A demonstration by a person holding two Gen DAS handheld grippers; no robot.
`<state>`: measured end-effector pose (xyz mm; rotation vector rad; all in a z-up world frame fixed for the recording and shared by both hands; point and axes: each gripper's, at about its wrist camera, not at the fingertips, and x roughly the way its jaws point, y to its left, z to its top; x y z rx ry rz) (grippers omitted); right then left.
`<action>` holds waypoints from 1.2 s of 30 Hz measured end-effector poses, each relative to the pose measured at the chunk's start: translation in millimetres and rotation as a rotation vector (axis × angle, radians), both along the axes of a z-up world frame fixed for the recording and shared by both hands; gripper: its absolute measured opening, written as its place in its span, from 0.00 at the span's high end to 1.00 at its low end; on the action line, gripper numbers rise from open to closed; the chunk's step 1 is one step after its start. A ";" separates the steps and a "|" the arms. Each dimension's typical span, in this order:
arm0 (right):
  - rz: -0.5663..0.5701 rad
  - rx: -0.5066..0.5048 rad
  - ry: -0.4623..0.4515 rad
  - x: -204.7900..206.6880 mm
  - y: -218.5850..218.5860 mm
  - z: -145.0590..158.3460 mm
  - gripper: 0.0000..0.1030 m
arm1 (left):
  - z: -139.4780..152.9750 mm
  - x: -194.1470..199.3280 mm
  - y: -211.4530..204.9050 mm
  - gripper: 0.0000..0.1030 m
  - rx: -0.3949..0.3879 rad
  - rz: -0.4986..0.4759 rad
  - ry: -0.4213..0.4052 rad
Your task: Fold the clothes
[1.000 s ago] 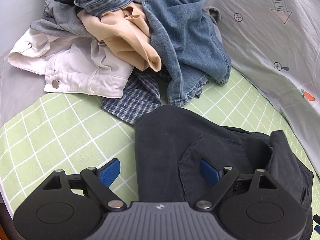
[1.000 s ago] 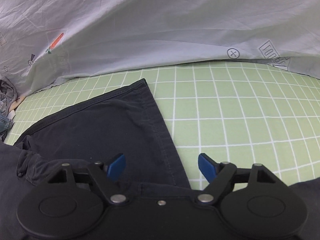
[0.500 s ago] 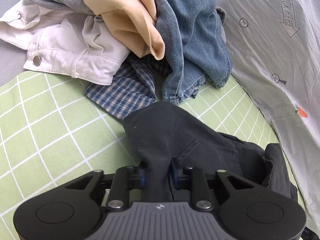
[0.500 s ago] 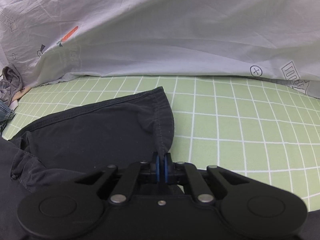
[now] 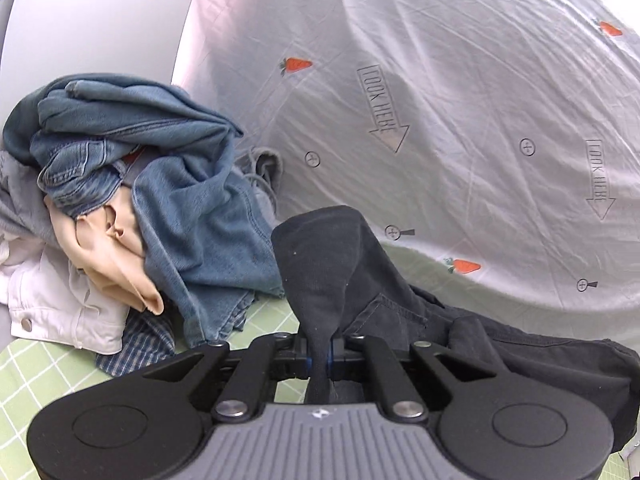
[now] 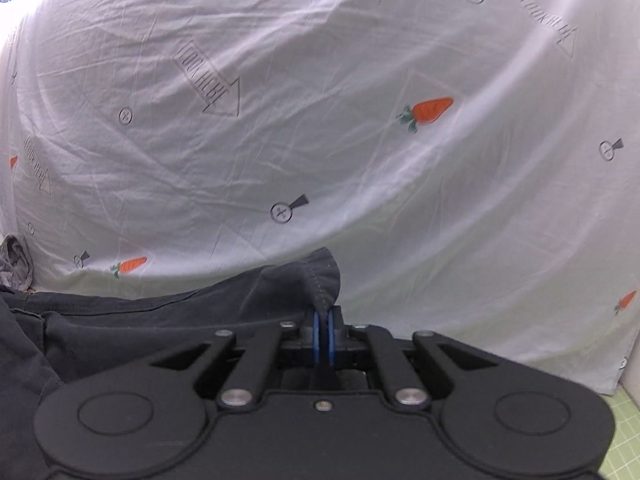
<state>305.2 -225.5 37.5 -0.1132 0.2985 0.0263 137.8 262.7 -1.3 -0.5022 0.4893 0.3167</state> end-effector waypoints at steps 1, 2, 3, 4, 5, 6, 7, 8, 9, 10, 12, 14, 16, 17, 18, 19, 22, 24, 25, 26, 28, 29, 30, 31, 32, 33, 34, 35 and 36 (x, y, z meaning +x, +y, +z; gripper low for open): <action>-0.021 0.003 -0.031 -4.8 -9.3 9.5 0.96 | 2.5 -1.3 -0.2 0.93 -0.014 -0.010 -0.015; -0.040 0.010 -0.054 -9.1 -17.8 17.5 0.96 | 3.8 -1.3 0.2 0.93 -0.029 -0.022 -0.027; -0.058 0.020 -0.077 -14.2 -27.7 26.2 0.96 | 4.1 -1.1 -0.6 0.93 -0.043 -0.034 -0.037; -0.076 0.029 -0.099 -19.3 -37.2 34.5 0.96 | 4.8 -0.3 -4.1 0.93 -0.049 -0.045 -0.044; -0.091 0.029 -0.116 -24.8 -45.4 40.6 0.96 | 5.4 1.1 -9.2 0.93 -0.046 -0.057 -0.048; -0.105 0.031 -0.130 -30.1 -53.1 46.1 0.96 | 4.4 3.1 -15.0 0.93 -0.041 -0.068 -0.048; -0.116 0.036 -0.134 -34.6 -59.2 48.7 0.96 | 3.0 5.2 -20.9 0.93 -0.035 -0.079 -0.046; -0.127 0.042 -0.138 -39.0 -65.2 51.3 0.96 | 1.6 7.4 -26.8 0.92 -0.029 -0.090 -0.045; -0.137 0.049 -0.141 -43.3 -71.1 53.3 0.96 | -2.6 10.0 -31.4 0.92 -0.031 -0.099 -0.034; -0.143 0.061 -0.133 -46.9 -76.3 52.2 0.96 | -9.1 12.8 -35.1 0.92 -0.038 -0.106 -0.014; -0.155 0.049 -0.084 -52.5 -82.4 38.6 0.96 | -29.1 19.1 -38.5 0.90 -0.069 -0.105 0.048; -0.168 0.019 -0.016 -54.6 -86.0 18.9 0.95 | -55.5 25.6 -42.9 0.86 -0.087 -0.098 0.150; -0.186 -0.005 0.106 -50.9 -88.8 -13.2 0.94 | -83.5 30.6 -50.1 0.82 -0.080 -0.100 0.265; -0.196 -0.016 0.168 -49.1 -90.3 -29.5 0.92 | -93.8 29.4 -54.8 0.82 -0.066 -0.095 0.298; -0.211 -0.018 0.235 -47.5 -92.2 -46.9 0.92 | -102.9 27.0 -59.8 0.81 -0.050 -0.087 0.324; -0.226 -0.019 0.298 -46.7 -93.9 -63.4 0.87 | -107.1 23.7 -63.6 0.81 -0.035 -0.074 0.341; -0.265 0.005 0.423 -54.2 -95.5 -98.2 0.81 | -106.7 13.1 -69.7 0.82 -0.015 -0.040 0.359; -0.279 0.059 0.427 -62.3 -91.9 -104.5 0.62 | -100.5 6.7 -69.3 0.79 -0.017 -0.030 0.349; -0.286 0.086 0.430 -66.4 -90.1 -107.7 0.51 | -97.3 3.9 -69.5 0.77 -0.016 -0.025 0.346; -0.290 0.119 0.431 -70.3 -88.3 -110.4 0.49 | -95.1 1.5 -69.8 0.75 -0.017 -0.022 0.343; -0.281 0.244 0.425 -75.7 -84.3 -111.7 0.38 | -90.6 -1.4 -72.6 0.72 -0.030 -0.023 0.336; -0.274 0.315 0.425 -78.4 -82.5 -112.8 0.29 | -89.2 -1.6 -76.2 0.69 -0.039 -0.032 0.334; -0.259 0.421 0.436 -80.6 -81.8 -116.1 0.27 | -88.1 -1.4 -80.4 0.66 -0.049 -0.043 0.332; -0.241 0.530 0.450 -82.8 -81.5 -120.0 0.27 | -86.9 -1.3 -84.7 0.66 -0.059 -0.054 0.330; -0.219 0.654 0.475 -84.5 -82.4 -127.1 0.24 | -85.8 -1.1 -88.9 0.65 -0.069 -0.066 0.328; -0.210 0.785 0.504 -87.5 -82.9 -135.9 0.21 | -85.5 -1.0 -96.5 0.59 -0.069 -0.083 0.331; -0.213 0.924 0.532 -93.2 -82.9 -147.3 0.15 | -85.7 -1.1 -103.1 0.55 -0.065 -0.098 0.335; -0.214 1.062 0.559 -98.9 -82.7 -159.2 0.13 | -86.0 -1.2 -110.2 0.50 -0.058 -0.118 0.339; -0.212 1.201 0.591 -104.1 -81.8 -173.4 0.12 | -87.0 -1.0 -117.3 0.45 -0.053 -0.144 0.344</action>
